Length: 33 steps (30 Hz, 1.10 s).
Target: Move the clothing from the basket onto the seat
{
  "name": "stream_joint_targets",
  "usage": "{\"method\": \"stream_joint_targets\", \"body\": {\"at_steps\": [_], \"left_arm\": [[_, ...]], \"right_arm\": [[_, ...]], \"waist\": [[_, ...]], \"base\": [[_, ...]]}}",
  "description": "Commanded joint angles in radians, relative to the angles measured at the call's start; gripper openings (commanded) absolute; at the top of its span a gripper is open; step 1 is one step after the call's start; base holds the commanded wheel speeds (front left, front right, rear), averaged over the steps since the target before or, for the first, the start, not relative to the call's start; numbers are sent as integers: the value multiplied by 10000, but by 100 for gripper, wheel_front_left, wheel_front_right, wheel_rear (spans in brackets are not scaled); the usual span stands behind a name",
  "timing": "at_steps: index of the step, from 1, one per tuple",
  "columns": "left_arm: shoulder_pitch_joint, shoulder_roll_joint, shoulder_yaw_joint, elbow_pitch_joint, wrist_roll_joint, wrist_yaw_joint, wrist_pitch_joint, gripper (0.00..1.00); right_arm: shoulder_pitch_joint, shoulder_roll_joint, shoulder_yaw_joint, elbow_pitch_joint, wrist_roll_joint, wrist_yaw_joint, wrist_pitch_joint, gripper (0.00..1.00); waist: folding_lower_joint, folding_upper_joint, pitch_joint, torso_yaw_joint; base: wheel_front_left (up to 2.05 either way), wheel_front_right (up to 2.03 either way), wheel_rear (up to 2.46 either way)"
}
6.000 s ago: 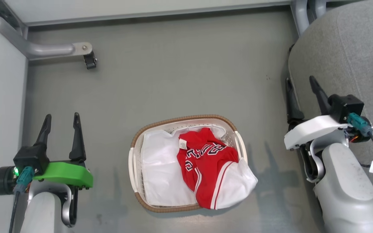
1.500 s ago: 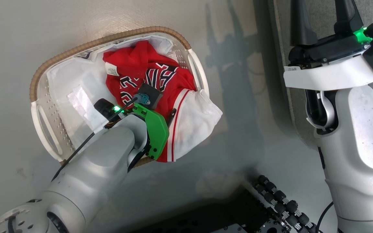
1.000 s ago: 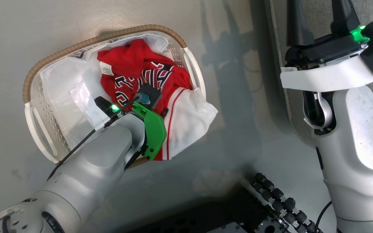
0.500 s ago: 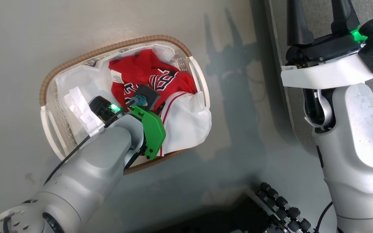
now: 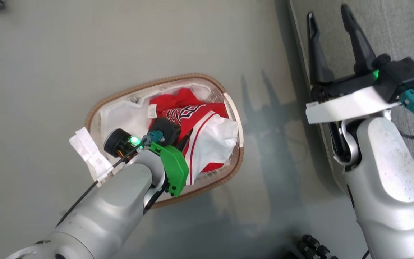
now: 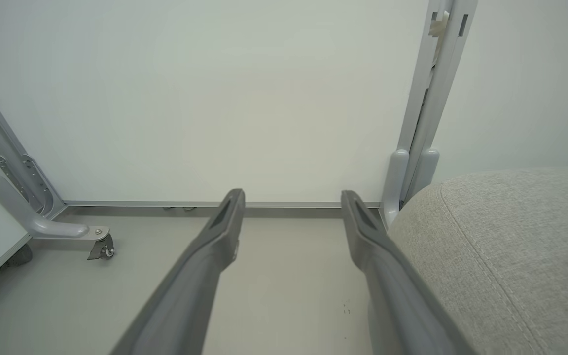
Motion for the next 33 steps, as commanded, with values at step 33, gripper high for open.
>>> {"method": "stream_joint_targets", "body": {"at_steps": [33], "left_arm": [[3441, -232, 6646, -5069, 4106, 7, -275, 0]], "right_arm": [[3586, -49, 153, 1534, 302, -14, -23, 100]], "waist": [[0, -1, -5431, 1918]], "base": [[0, 0, 0]]}}
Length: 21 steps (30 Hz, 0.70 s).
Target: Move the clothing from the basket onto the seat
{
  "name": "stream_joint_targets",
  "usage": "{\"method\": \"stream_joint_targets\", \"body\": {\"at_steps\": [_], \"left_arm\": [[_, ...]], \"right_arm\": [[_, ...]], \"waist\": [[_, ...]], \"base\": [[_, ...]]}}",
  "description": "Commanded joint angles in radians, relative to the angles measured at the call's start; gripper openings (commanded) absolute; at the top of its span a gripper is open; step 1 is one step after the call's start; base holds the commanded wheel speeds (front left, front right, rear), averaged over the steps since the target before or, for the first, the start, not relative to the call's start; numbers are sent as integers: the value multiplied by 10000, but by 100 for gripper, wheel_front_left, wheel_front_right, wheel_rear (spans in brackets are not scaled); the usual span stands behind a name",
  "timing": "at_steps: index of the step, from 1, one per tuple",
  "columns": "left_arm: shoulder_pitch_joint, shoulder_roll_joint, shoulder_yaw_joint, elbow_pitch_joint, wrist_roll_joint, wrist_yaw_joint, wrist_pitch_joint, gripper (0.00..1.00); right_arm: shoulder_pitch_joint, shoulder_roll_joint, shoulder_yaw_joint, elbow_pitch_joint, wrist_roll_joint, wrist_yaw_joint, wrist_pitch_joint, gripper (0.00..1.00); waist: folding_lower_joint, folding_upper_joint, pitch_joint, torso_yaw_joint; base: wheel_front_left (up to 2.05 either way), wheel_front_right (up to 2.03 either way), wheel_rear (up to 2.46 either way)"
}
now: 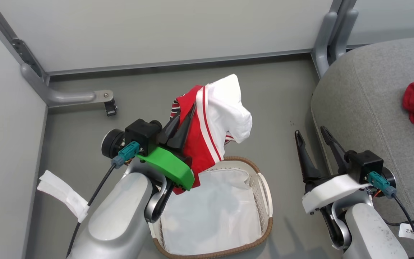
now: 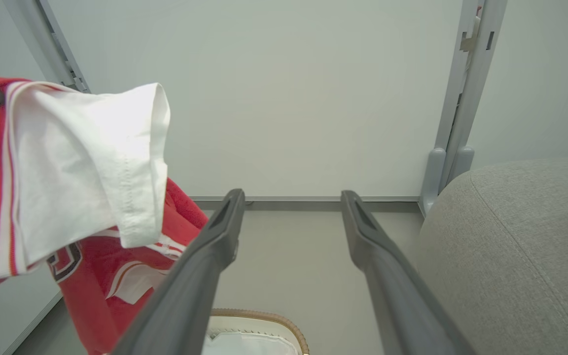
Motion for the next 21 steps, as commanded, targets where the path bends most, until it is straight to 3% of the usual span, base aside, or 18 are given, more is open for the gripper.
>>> {"method": "stream_joint_targets", "body": {"at_steps": [1, 21], "left_arm": [[120, -42, 87, -143, 104, -65, -35, 0], [-784, 88, -84, -1662, 221, -71, -25, 0]], "right_arm": [[210, -49, 9, 34, 64, -14, -23, 100], [457, -45, 616, 47, 47, -14, -23, 100]], "waist": [[1, 0, -398, 262], [1, 0, -693, 464]], "base": [[0, 0, 0], [0, 0, 0]]}}
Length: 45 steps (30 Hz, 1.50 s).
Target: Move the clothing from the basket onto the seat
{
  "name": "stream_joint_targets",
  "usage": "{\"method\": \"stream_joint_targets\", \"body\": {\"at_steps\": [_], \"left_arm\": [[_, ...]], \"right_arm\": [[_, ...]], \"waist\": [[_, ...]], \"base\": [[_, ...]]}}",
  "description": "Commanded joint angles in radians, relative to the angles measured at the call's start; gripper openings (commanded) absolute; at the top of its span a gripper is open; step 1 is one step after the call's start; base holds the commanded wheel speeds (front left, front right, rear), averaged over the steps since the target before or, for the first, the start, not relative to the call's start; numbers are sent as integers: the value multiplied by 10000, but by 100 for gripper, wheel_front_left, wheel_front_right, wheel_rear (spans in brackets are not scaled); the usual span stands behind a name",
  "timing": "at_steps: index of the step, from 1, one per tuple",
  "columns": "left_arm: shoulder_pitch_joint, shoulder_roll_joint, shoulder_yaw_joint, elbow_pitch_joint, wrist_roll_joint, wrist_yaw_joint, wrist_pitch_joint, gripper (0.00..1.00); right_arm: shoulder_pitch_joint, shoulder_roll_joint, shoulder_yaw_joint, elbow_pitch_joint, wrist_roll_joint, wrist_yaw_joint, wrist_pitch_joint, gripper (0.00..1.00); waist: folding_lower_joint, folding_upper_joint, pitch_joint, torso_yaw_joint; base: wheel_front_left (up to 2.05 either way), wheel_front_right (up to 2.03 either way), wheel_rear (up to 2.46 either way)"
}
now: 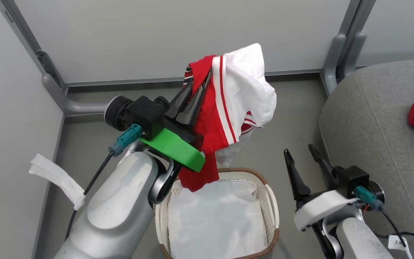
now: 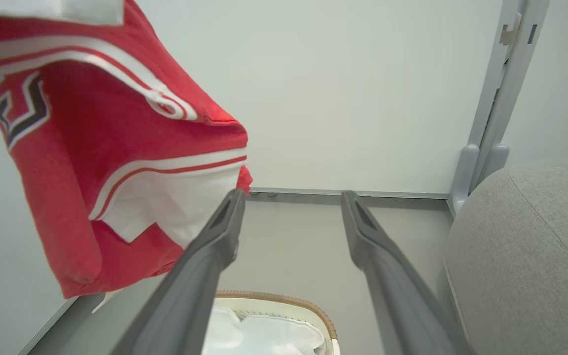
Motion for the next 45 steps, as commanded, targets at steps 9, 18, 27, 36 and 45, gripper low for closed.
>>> {"method": "stream_joint_targets", "body": {"at_steps": [9, 18, 27, 36, 45], "left_arm": [[79, -73, -100, -106, -129, -26, -9, 0], [82, -213, -430, -68, -378, -25, -10, 0], [-173, -321, -988, -172, -568, -13, -9, 0], [-214, -240, -962, -109, -673, -13, -10, 0], [267, -293, -466, 40, -102, -13, -9, 69]], "right_arm": [[-1999, -302, 2014, 311, -1293, -14, -23, 100], [-4004, -457, 3651, 2293, -1214, -14, -22, 100], [-5211, -151, 4614, 4522, -474, -14, -23, 100], [-5098, -46, 4743, 4680, 272, -14, -23, 0], [-4101, -91, 3392, 3226, 527, -14, -23, 0]], "waist": [[1, 0, 178, 135], [1, 0, 232, 435], [1, 0, 318, 974], [1, 0, 462, 1149], [1, 0, 500, 692]], "base": [[0, 0, 0], [0, 0, 0], [0, 0, 0], [0, 0, 0], [0, 0, 0]]}}
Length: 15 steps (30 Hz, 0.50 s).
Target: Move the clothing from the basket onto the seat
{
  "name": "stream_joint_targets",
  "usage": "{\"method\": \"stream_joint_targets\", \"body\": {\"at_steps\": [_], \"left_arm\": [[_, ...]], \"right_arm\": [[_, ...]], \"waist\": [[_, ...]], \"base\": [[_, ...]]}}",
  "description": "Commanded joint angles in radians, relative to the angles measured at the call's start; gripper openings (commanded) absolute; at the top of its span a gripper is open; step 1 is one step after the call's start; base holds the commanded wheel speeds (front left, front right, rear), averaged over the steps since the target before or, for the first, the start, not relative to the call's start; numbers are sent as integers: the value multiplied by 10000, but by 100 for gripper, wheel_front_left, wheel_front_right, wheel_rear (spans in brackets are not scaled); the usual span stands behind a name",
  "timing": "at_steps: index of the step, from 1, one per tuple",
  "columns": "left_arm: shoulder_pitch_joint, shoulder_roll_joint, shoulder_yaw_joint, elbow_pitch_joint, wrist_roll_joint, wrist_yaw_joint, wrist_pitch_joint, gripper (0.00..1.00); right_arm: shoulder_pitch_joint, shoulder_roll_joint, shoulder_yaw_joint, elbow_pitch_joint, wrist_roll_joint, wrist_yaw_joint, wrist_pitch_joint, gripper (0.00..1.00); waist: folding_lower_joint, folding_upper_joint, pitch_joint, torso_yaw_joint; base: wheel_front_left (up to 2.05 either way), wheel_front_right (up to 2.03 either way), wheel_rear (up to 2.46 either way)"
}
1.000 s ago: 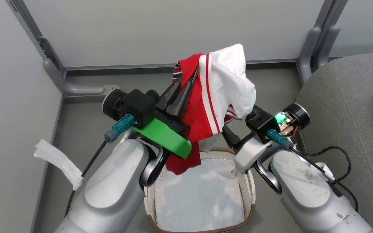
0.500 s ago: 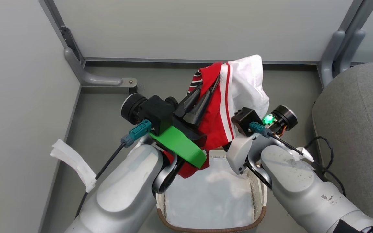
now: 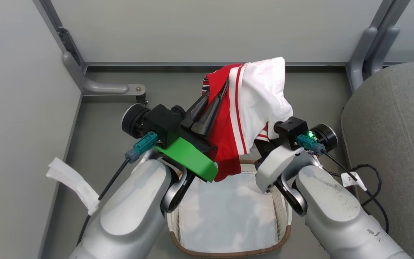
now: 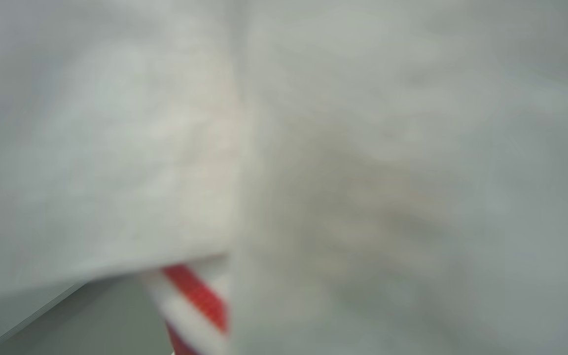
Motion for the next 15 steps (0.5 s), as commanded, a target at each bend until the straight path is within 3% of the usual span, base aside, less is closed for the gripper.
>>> {"method": "stream_joint_targets", "body": {"at_steps": [1, 9, 15], "left_arm": [[189, 7, 88, 39, 99, 4, -7, 100], [681, 116, 524, 281, 468, 5, -7, 100], [1031, 199, 774, 292, 761, 5, -5, 100]], "right_arm": [[273, -81, -190, -214, -54, -14, -23, 0], [1065, -222, -1346, -1331, -123, -14, -23, 0], [1496, -177, -1939, -2121, -247, -14, -25, 0]], "waist": [[0, 0, 16, -211], [0, 0, 36, -1117], [0, 0, 116, -2272]], "base": [[0, 0, 0], [0, 0, 0], [0, 0, 0]]}}
